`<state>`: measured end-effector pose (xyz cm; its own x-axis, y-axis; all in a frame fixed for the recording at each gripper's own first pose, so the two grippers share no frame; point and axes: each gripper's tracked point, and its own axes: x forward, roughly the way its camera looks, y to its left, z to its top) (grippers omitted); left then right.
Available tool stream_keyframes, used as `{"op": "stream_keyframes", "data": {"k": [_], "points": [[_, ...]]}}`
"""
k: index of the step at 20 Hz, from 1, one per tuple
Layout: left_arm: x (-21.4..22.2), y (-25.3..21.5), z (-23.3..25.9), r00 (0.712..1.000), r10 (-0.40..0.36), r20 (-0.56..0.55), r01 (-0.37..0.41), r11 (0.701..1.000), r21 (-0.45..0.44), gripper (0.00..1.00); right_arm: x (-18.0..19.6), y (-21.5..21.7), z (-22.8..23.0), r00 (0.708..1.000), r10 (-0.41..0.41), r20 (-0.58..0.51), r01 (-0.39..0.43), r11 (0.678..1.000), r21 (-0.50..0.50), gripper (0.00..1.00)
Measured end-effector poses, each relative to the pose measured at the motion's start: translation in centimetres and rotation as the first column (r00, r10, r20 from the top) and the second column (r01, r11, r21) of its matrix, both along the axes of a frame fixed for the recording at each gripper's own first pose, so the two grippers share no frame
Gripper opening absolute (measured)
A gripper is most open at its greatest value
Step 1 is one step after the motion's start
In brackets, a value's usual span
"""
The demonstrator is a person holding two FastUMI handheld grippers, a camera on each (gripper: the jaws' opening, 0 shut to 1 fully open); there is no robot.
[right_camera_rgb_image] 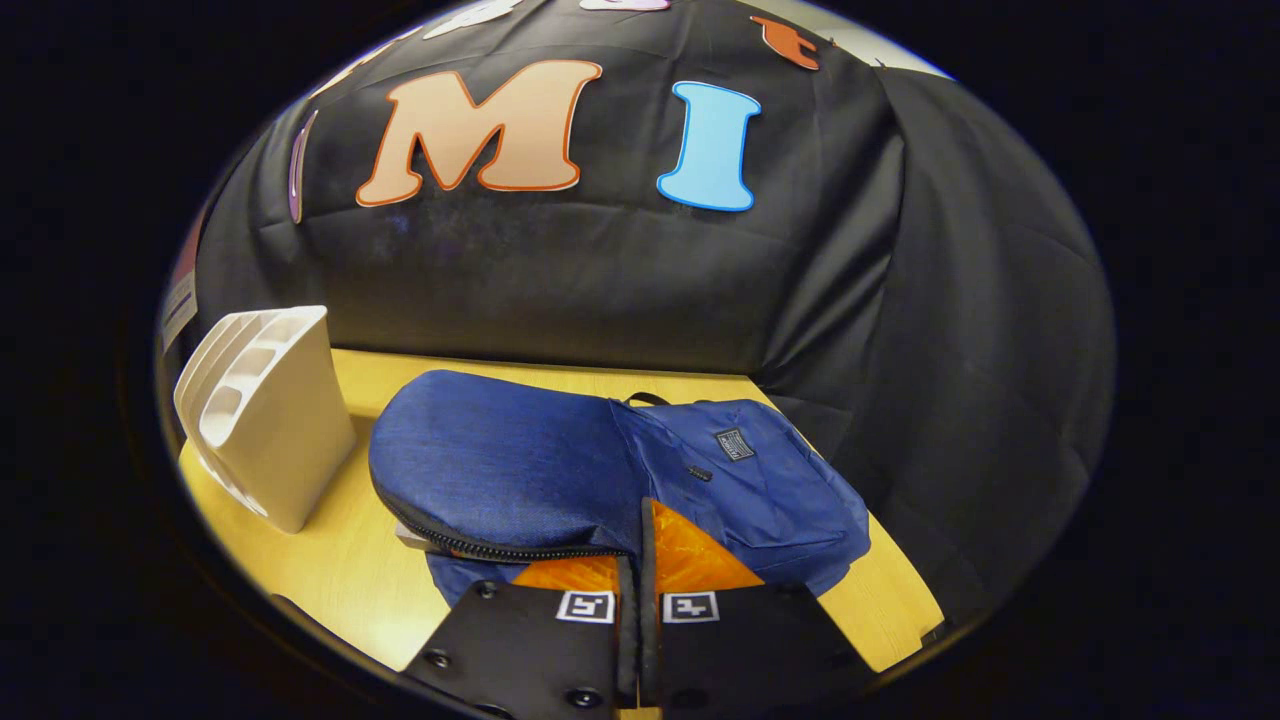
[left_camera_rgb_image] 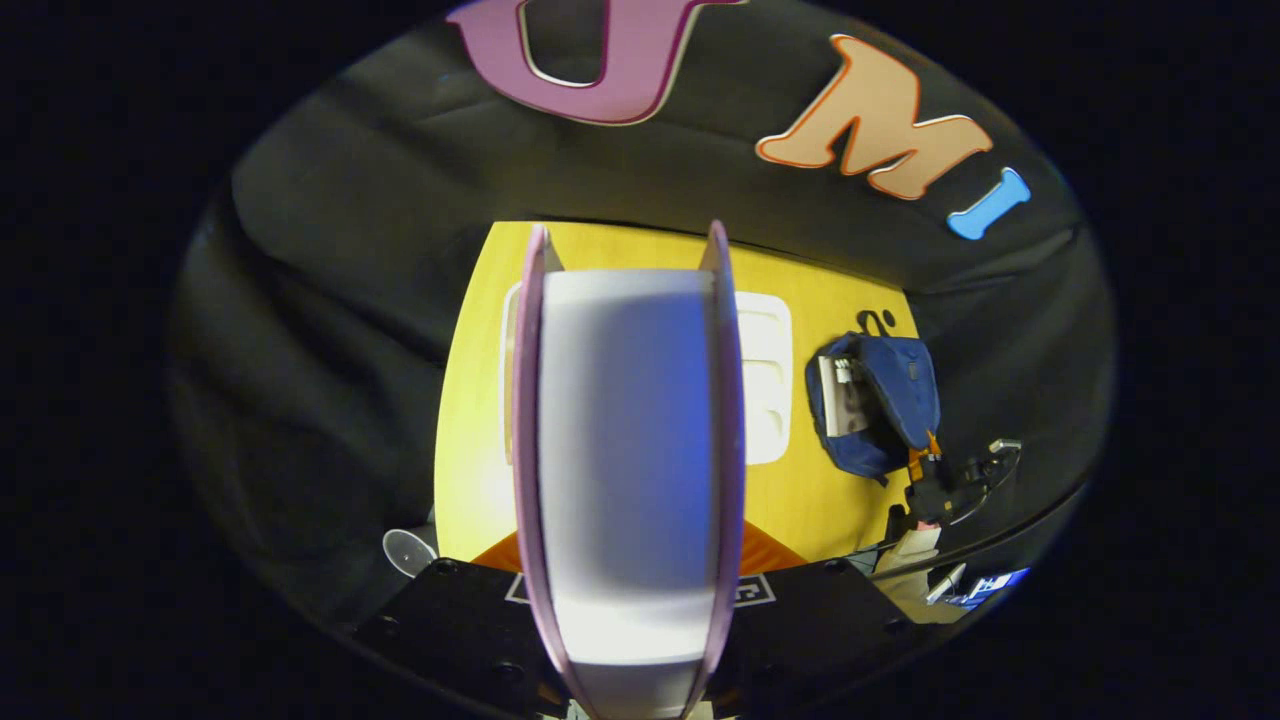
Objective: Open the schoolbag, grab two books from the bookshelf and put them into the schoolbag.
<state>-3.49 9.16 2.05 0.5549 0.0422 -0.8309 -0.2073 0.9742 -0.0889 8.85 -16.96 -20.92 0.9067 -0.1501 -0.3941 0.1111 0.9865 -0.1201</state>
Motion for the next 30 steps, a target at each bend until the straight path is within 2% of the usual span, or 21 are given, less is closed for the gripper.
{"op": "stream_keyframes", "data": {"k": [2,5,7,10,13,16,22,25,26,30], "points": [[0.1,-1.9,0.5,0.999,-0.022,0.037,0.023,0.999,-0.022,0.41,0.1,-0.2,0.3,1.0,0.002,0.006,-0.002,1.0,0.013,0.04],[1.1,-6.3,0.0,0.995,-0.06,0.085,0.07,0.991,-0.116,0.41,0.0,-0.6,0.5,1.0,0.003,0.015,-0.004,0.999,0.036,0.04],[1.9,-9.1,-1.2,0.991,-0.086,0.099,0.104,0.976,-0.193,0.42,0.0,-0.7,0.5,1.0,0.007,0.019,-0.007,0.999,0.052,0.04],[3.8,-12.4,-3.3,0.983,-0.123,0.133,0.153,0.956,-0.249,0.41,0.2,-0.7,0.7,1.0,0.016,0.021,-0.017,0.998,0.068,0.04],[6.8,-16.4,-4.5,0.973,-0.118,0.199,0.182,0.92,-0.347,0.4,0.3,-1.0,0.5,1.0,0.022,0.021,-0.024,0.995,0.096,0.04],[9.7,-19.4,-6.6,0.962,-0.133,0.239,0.22,0.895,-0.388,0.4,0.2,-1.2,0.8,0.999,0.029,0.021,-0.031,0.991,0.133,0.04],[15.8,-25.8,-10.8,0.948,-0.096,0.302,0.235,0.854,-0.465,0.39,0.6,-2.2,1.8,0.999,0.018,0.05,-0.029,0.97,0.239,0.04],[18.5,-27.9,-12.8,0.94,-0.069,0.333,0.236,0.839,-0.49,0.43,1.0,-2.4,2.1,0.998,0.005,0.06,-0.021,0.96,0.279,0.04],[19.3,-28.8,-13.4,0.935,-0.068,0.348,0.248,0.828,-0.503,0.39,1.1,-2.4,2.2,0.998,0.003,0.061,-0.021,0.956,0.293,0.04],[21.8,-31.6,-15.1,0.923,-0.03,0.384,0.265,0.773,-0.577,0.41,0.6,-2.4,2.5,0.998,0.017,0.066,-0.037,0.946,0.322,0.04]]}}
